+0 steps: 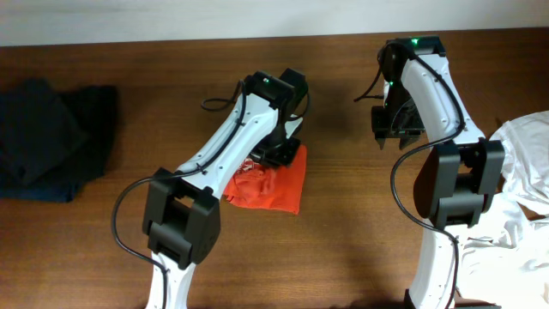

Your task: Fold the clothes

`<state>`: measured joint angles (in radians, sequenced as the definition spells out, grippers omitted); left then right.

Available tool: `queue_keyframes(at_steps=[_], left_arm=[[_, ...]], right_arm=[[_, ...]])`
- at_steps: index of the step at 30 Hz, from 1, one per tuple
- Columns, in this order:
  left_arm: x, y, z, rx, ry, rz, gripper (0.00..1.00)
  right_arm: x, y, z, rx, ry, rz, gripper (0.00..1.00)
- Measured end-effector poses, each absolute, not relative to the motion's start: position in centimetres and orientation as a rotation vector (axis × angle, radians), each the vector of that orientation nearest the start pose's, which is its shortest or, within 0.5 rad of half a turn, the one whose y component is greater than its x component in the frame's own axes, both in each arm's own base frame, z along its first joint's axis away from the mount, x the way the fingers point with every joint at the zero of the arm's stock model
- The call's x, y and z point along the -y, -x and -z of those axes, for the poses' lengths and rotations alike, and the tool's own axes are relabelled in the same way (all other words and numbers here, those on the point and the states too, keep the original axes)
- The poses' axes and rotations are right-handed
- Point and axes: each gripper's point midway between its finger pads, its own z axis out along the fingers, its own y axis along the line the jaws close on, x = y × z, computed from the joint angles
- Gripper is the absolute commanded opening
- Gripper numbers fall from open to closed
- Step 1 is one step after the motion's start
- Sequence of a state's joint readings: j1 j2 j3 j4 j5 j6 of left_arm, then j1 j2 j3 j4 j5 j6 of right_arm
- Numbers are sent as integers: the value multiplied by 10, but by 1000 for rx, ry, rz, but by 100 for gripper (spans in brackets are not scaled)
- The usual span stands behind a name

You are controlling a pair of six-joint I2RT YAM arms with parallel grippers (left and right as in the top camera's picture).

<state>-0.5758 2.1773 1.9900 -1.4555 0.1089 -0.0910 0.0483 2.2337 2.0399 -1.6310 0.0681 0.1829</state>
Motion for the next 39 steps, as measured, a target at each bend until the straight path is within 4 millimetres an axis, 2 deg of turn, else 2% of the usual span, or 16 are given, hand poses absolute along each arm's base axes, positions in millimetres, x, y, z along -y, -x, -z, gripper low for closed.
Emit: queue_keyframes(at_steps=[3,4,6,8,10,12,13,17,22,24,27,30,32,34,37,39], left_arm=[[252,-323,-108,-3143,-828,317,45],[251,-337,-124,-3097,-819,367,45],[218,-388,-163,-2976,-650,421,46],[159,-437,-178,-2897,-409,414,47],[110,-451,-176,-2917,-208,401,48],[84,-451,-160,-2970,-88,403,48],[79,-449,-145,-3011,-62,403,48],[78,-423,-56,-3250,-16,409,48],[79,-418,-23,-3264,-12,409,48],[79,-415,-16,-3270,-13,409,48],[79,-415,-14,-3271,-12,409,49],[79,-415,-14,-3268,-13,409,49],[79,-415,-14,-3269,-13,409,49],[79,-415,-14,-3269,-13,409,49],[79,-415,-14,-3269,-13,409,49],[79,-415,-14,-3268,-13,409,49]], right_arm=[[-6,-373,-96,-3376,-208,164,49],[-6,-373,-96,-3377,-196,160,49],[-18,-372,-95,-3394,-80,34,49],[-59,-371,-99,-3367,190,-370,49],[-108,-381,-101,-3226,481,-559,51],[-154,-393,-99,-3081,693,-577,52],[-191,-397,-98,-2982,844,-547,52],[-253,-399,-94,-2809,1059,-323,56],[-284,-388,-80,-2736,1165,-254,55],[-286,-392,-79,-2725,1144,-252,50],[-278,-381,-58,-2787,1135,-234,4],[-261,-386,-48,-2837,1026,-86,4],[-223,-405,-51,-2869,747,212,36],[-181,-415,-53,-2915,513,362,54],[-125,-407,-53,-3046,298,439,55],[-130,-389,-57,-3150,281,315,56]])
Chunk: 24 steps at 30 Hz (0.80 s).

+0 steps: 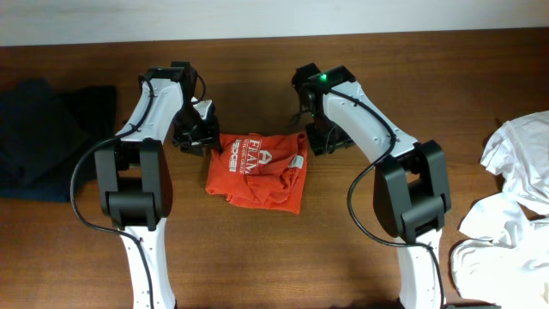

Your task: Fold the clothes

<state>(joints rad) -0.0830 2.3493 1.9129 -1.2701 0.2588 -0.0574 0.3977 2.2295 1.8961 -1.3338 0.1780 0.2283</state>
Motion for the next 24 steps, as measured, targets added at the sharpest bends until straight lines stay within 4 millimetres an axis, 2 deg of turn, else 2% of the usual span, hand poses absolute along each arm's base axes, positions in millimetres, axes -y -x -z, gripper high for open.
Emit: queue_keyframes(at_steps=[1,2,4,5,7,8,9,10,11,13,14,15,16,18,20,21,22,24], left_arm=[[79,-415,-14,-3268,-13,409,49],[79,-415,-14,-3268,-13,409,49],[79,-415,-14,-3269,-13,409,49],[79,-415,-14,-3269,-13,409,49],[79,-415,-14,-3269,-13,409,49],[79,-415,-14,-3269,-13,409,49],[79,-415,-14,-3269,-13,409,49],[79,-415,-14,-3269,-13,409,49],[79,-415,-14,-3269,-13,408,49],[79,-415,-14,-3269,-13,409,49],[79,-415,-14,-3270,-13,409,49],[79,-415,-14,-3269,-13,409,49],[79,-415,-14,-3269,-13,409,49],[79,-415,-14,-3269,-13,409,49],[79,-415,-14,-3268,-13,409,49],[79,-415,-14,-3269,-13,409,49],[79,-415,-14,-3269,-13,409,49],[79,-415,-14,-3268,-13,409,49]], right_arm=[[-141,-386,-62,-3164,289,217,58],[-166,-381,-79,-3152,363,24,59],[-214,-360,-117,-3072,615,-289,61],[-238,-346,-126,-3027,750,-407,61],[-271,-329,-118,-2965,927,-505,61],[-279,-326,-113,-2944,958,-519,60],[-290,-320,-99,-2915,1005,-533,60],[-292,-312,-90,-2930,1034,-533,60],[-304,-318,-83,-2860,1054,-554,60],[-314,-318,-68,-2812,1080,-568,55],[-318,-320,-64,-2788,1085,-570,44],[-317,-323,-60,-2772,1092,-547,21],[-314,-322,-57,-2781,1093,-523,4],[-307,-317,-53,-2821,1081,-493,4],[-289,-304,-49,-2953,1003,-421,6],[-272,-288,-50,-3079,942,-368,12],[-257,-275,-51,-3182,885,-315,28],[-227,-250,-59,-3349,841,-193,30]])
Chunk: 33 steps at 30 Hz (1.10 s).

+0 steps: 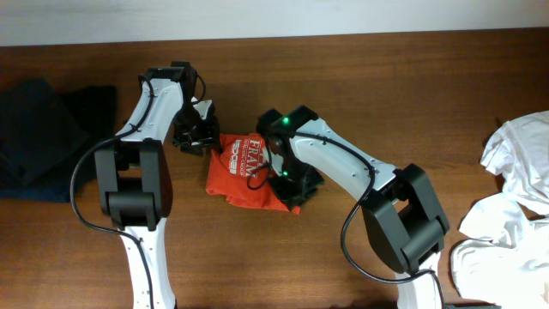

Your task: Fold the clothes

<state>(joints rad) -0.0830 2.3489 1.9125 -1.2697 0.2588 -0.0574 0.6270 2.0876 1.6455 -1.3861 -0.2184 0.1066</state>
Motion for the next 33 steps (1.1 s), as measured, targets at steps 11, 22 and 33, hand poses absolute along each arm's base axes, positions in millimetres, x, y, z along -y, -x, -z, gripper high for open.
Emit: queue_keyframes(at_steps=[11,22,33], left_arm=[[78,-413,-14,-3278,-11,409,49],[78,-413,-14,-3278,-11,409,49],[78,-412,-14,-3282,-10,409,49]], right_arm=[[-271,-314,-145,-2943,807,-374,52],[-235,-288,-57,-3211,490,-67,4],[-171,-234,-74,-3494,-53,276,16]])
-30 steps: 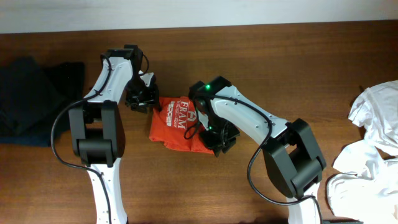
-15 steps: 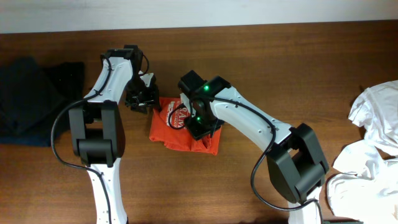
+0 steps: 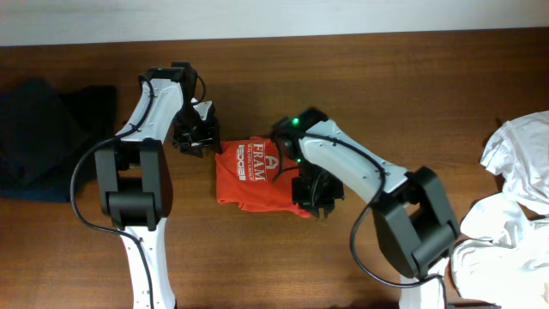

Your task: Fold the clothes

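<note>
An orange shirt [image 3: 253, 176] with white lettering lies folded into a small block at the middle of the wooden table. My left gripper [image 3: 196, 139] rests just off the shirt's upper left corner, apart from the cloth, its fingers looking open with nothing in them. My right gripper [image 3: 314, 196] points down onto the shirt's lower right edge. Its fingertips are hidden by the wrist, so its hold on the cloth does not show.
A pile of dark navy clothes [image 3: 47, 137] lies at the left edge of the table. White garments [image 3: 515, 167] are heaped at the right edge and spill toward the front right corner. Bare wood [image 3: 257, 266] lies in front of the shirt.
My right gripper moved from the shirt's lower middle to its lower right edge. The shirt shifted a little to the right and lies flatter and squarer. The left arm has not moved.
First my left gripper was down on the crumpled orange shirt while the right arm hung at the back right. Then the left gripper stood at the shirt's left edge and the right at its upper right corner. The right then reached over the shirt, now tidied into a block.
</note>
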`<state>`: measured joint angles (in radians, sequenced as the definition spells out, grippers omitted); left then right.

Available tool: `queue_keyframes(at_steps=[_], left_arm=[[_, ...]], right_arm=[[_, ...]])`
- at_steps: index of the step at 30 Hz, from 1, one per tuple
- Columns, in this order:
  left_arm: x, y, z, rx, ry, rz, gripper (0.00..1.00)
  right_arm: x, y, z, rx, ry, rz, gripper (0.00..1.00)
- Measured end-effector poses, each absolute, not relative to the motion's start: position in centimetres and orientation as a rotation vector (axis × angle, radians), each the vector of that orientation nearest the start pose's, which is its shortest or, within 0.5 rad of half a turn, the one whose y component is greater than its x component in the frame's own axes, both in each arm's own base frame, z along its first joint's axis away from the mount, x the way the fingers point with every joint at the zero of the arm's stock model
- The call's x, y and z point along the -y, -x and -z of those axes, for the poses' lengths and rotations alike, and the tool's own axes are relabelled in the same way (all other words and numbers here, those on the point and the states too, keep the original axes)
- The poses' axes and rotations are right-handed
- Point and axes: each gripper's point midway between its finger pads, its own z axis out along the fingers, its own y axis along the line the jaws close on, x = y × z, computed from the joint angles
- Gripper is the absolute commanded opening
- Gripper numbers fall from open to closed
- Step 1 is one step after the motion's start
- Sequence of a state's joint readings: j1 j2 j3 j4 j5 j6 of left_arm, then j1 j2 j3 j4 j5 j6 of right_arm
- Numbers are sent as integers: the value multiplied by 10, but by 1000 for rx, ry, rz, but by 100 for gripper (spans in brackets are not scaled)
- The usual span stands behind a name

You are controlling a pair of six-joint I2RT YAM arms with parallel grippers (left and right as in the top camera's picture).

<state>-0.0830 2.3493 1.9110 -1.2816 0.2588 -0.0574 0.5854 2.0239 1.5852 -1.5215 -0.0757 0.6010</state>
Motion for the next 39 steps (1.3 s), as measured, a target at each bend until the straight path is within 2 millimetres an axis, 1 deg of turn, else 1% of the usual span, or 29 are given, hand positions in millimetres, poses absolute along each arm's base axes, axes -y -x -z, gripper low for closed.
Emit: queue_keyframes(at_steps=[2,3,4,5,6,8,10,11,14,15,16,18,19,20,21,22,23,25,26,27,28,29,31,32,34,35,37,38,39], left_arm=[[78,-411,-18,-3289,-9,408,49],[79,-419,-27,-3262,-14,409,49],[81,-437,-44,-3194,-32,407,49],[85,-458,-64,-3107,-56,406,49],[89,-467,-71,-3068,-73,405,49],[108,-478,-73,-3003,-172,405,49],[133,-473,-70,-2992,-316,386,49],[137,-468,-65,-3004,-358,371,49],[129,-436,-22,-3178,-434,282,46],[118,-412,-4,-3306,-440,228,35],[111,-400,-4,-3361,-447,194,32],[102,-372,-5,-3492,-454,151,32],[100,-362,-4,-3549,-419,138,33],[100,-357,-6,-3576,-381,143,34],[104,-358,-6,-3571,-342,179,36],[110,-365,-4,-3542,-311,231,37],[121,-385,-5,-3456,-262,298,42],[134,-418,-23,-3305,-217,368,44],[148,-442,-44,-3177,-239,464,46],[159,-445,-67,-3108,-313,572,46],[166,-439,-81,-3079,-400,637,46],[171,-432,-86,-3068,-480,674,46],[184,-409,-73,-3075,-683,731,46],[187,-406,-67,-3068,-723,731,46],[184,-387,-44,-3129,-763,736,46],[182,-383,-33,-3141,-775,727,46],[180,-381,-23,-3141,-787,717,42],[178,-376,-17,-3156,-791,714,37],[176,-373,-12,-3167,-793,711,26]], right_arm=[[-181,-273,-94,-3343,80,57,11],[-189,-286,-105,-3278,158,-45,8],[-205,-297,-115,-3202,256,-187,8],[-214,-299,-117,-3180,315,-258,8],[-221,-302,-118,-3160,337,-316,8],[-229,-299,-111,-3181,370,-386,8],[-226,-289,-79,-3251,371,-377,8],[-226,-288,-68,-3248,370,-381,8],[-209,-271,-24,-3311,338,-352,8],[-198,-273,-10,-3308,300,-334,9],[-188,-277,-3,-3300,268,-304,9],[-168,-308,-2,-3205,208,-249,9],[-153,-347,-5,-3077,194,-231,9],[-136,-368,-11,-3022,173,-188,9],[-121,-375,-20,-3036,172,-151,9],[-112,-385,-39,-3039,178,-128,9],[-114,-399,-74,-3007,209,-129,9],[-118,-378,-105,-3095,247,-174,44],[-125,-363,-117,-3144,257,-265,44],[-132,-347,-119,-3207,250,-349,44],[-136,-334,-119,-3254,242,-415,43],[-142,-323,-117,-3291,232,-496,42],[-164,-292,-99,-3373,243,-671,38],[-172,-287,-92,-3366,263,-718,36],[-208,-263,-55,-3341,370,-866,33],[-216,-253,-49,-3358,383,-897,32],[-227,-258,-36,-3290,384,-936,17],[-227,-256,-30,-3292,364,-939,10],[-229,-259,-26,-3279,339,-947,4]])
